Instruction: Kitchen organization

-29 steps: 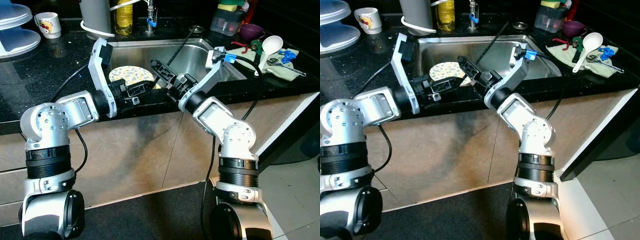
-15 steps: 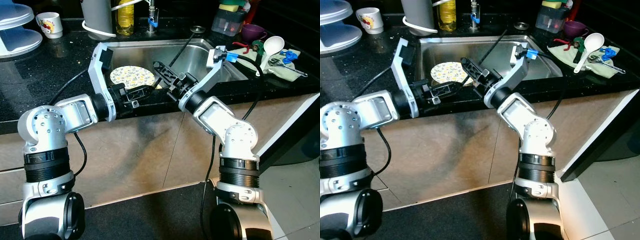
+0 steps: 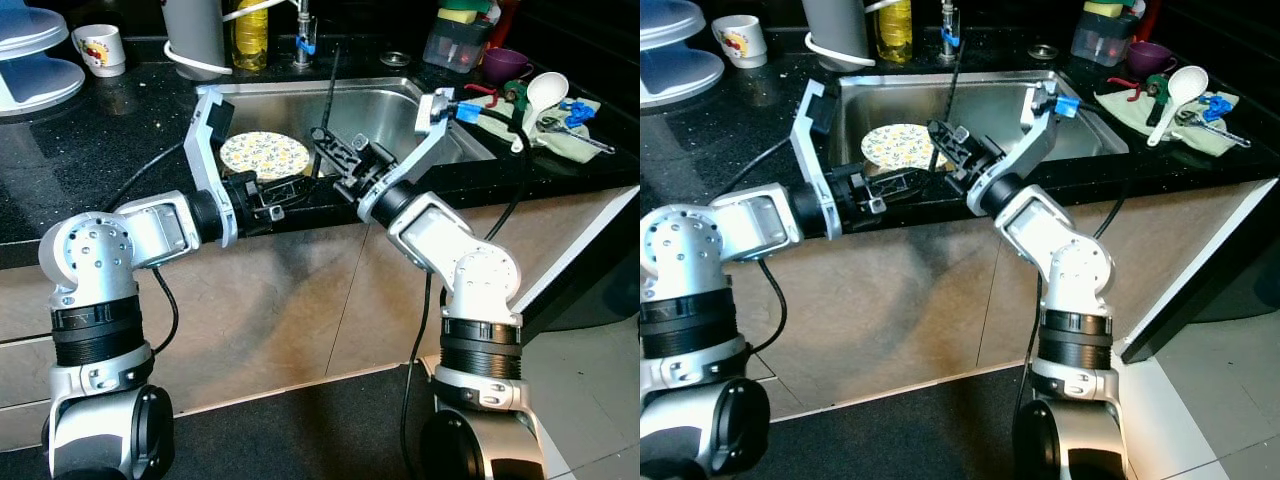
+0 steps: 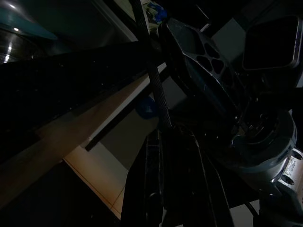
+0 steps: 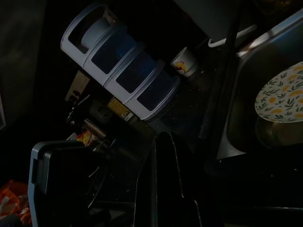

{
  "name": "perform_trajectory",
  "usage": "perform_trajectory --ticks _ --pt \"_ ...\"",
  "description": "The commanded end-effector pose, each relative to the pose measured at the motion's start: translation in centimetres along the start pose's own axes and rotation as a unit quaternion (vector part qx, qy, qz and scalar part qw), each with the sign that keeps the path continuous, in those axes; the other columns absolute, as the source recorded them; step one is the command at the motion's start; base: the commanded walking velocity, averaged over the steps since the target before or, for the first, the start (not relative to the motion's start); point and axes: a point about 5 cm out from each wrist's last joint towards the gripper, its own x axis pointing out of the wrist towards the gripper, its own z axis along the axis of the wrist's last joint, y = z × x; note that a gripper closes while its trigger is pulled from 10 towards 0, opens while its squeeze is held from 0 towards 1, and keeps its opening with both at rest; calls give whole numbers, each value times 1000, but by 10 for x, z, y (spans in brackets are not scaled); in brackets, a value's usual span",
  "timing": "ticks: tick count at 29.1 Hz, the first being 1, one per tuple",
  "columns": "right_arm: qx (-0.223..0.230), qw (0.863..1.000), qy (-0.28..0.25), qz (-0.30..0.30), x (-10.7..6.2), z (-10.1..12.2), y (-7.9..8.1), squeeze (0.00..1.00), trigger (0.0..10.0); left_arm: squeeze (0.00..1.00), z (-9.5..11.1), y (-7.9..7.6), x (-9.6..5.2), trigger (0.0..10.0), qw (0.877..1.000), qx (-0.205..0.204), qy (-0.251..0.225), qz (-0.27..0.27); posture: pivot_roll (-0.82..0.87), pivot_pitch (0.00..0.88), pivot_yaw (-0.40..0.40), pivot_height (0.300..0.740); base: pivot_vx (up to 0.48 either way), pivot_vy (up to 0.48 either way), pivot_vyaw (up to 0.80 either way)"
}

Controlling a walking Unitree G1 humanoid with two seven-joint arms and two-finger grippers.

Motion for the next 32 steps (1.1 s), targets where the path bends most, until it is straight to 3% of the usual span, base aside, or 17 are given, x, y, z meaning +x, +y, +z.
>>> perform_trajectory --ticks 1,3,4,5,11,16,17,20,26,32 --pt "-2 1000 2 9 -3 0 2 0 0 0 -4 1 0 0 1000 -11 7 -3 -63 186 -48 740 0 0 0" --pt "-9 1000 2 4 -4 0 1 0 0 0 -4 1 -1 0 1000 -9 7 -2 -63 186 -48 740 0 0 0" --pt "-16 1000 -1 -3 -4 2 -1 1000 3333 0 -3 1 -1 0 1000 -8 5 -1 -63 186 -48 740 0 0 0" --pt "-24 1000 -4 -11 -5 4 -3 1000 10000 0 -3 1 -1 0 1000 -6 4 0 -62 190 -50 740 0 0 0" --pt "-38 998 -26 -40 -10 24 -14 1000 10000 0 -1 5 -5 0 1000 1 3 13 -63 192 -52 740 0 0 0" --pt "-40 997 -7 -59 -12 26 -19 1000 10000 0 -2 3 -7 0 1000 6 8 5 -63 192 -52 740 0 0 0" --pt "-23 998 1 -51 -12 25 -19 35 10000 0 -2 1 -6 0 1000 7 10 1 -64 192 -56 740 0 0 0" --pt "19 999 32 -13 -11 16 -11 0 10000 0 -7 -2 -5 0 1000 11 24 -15 -63 193 -56 740 0 0 0" --pt "2 996 83 -24 -10 -1 -14 0 10000 0 -13 -9 -5 0 998 23 45 -39 -60 194 -58 740 0 0 0" --pt "9 996 83 -20 -9 -3 -13 0 10000 0 -15 -11 -6 0 997 25 52 -42 -60 194 -58 740 0 0 0"
